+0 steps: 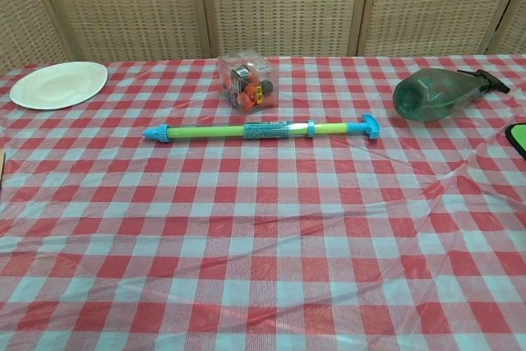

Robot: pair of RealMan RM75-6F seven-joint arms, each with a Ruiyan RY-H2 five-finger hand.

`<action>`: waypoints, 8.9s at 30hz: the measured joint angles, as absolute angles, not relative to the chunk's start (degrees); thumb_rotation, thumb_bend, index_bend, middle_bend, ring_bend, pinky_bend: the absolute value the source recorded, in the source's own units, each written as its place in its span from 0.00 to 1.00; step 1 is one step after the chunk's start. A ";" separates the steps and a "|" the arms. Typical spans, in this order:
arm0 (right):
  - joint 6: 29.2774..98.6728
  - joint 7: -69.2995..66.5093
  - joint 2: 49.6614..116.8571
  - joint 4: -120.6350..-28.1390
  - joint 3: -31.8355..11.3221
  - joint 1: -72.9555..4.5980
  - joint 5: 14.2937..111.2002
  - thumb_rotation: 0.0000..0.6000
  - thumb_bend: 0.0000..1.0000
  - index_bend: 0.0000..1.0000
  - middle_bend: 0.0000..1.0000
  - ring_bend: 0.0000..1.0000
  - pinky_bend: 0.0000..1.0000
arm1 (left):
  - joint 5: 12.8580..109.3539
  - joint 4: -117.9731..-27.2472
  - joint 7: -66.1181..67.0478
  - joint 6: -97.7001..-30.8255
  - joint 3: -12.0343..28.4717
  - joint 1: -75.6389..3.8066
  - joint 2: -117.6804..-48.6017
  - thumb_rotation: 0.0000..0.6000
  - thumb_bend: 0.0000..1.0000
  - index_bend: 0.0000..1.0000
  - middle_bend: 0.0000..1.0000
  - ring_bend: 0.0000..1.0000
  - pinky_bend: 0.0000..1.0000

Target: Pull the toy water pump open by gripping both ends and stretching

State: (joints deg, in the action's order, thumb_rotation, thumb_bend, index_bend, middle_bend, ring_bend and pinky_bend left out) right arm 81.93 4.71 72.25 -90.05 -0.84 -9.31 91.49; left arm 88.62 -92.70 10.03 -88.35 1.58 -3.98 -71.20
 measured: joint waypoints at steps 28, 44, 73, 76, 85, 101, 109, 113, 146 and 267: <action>80.57 5.48 73.43 -90.72 -1.94 -10.09 89.85 1.00 0.16 0.01 0.01 0.00 0.00 | 88.04 -93.08 8.93 -88.76 2.03 -3.69 -70.61 1.00 0.12 0.00 0.00 0.00 0.00; 68.21 23.13 79.99 -95.32 -13.79 -24.30 77.81 1.00 0.19 0.30 0.88 0.83 0.54 | 84.47 -91.98 7.76 -86.36 3.61 -4.68 -70.82 1.00 0.12 0.00 0.00 0.00 0.00; 47.96 38.75 101.75 -64.79 -23.05 -53.81 45.32 1.00 0.42 0.42 1.00 1.00 0.78 | 78.35 -88.81 4.00 -81.78 6.17 -6.75 -70.63 1.00 0.12 0.00 0.00 0.00 0.00; 47.39 38.28 102.38 -62.47 -22.94 -54.83 44.26 1.00 0.42 0.43 1.00 1.00 0.78 | 78.20 -88.75 3.99 -81.68 6.19 -6.84 -70.66 1.00 0.12 0.00 0.00 0.00 0.00; 45.52 35.96 104.51 -56.25 -22.18 -56.74 42.59 1.00 0.47 0.47 1.00 1.00 0.78 | 77.46 -88.49 4.15 -81.53 6.40 -6.95 -70.75 1.00 0.12 0.00 0.00 0.00 0.00; 40.90 31.17 109.08 -45.16 -21.18 -59.61 42.60 1.00 0.50 0.48 1.00 1.00 0.78 | 76.67 -88.40 4.62 -80.87 6.40 -7.33 -70.81 1.00 0.12 0.00 0.00 0.00 0.00; 38.88 30.34 110.45 -40.87 -20.69 -60.08 42.49 1.00 0.50 0.49 1.00 1.00 0.78 | 76.37 -88.23 4.54 -80.51 6.41 -7.52 -70.79 1.00 0.12 0.00 0.00 0.00 0.00; 38.01 29.71 110.93 -39.27 -20.48 -60.00 42.61 1.00 0.50 0.50 1.00 1.00 0.78 | 76.31 -88.19 4.57 -80.42 6.40 -7.61 -70.77 1.00 0.12 0.00 0.00 0.00 0.00; 39.02 26.79 107.84 -46.51 -20.61 -57.99 45.44 1.00 0.51 0.80 1.00 1.00 0.78 | 76.05 -89.25 4.74 -80.60 6.25 -7.58 -70.07 1.00 0.12 0.00 0.00 0.00 0.00; 63.49 42.16 90.90 -87.97 -19.17 -59.95 25.63 1.00 0.51 0.81 1.00 1.00 0.78 | 17.58 -108.43 38.85 -65.98 11.29 -56.91 -70.04 1.00 0.36 0.53 0.94 0.83 0.70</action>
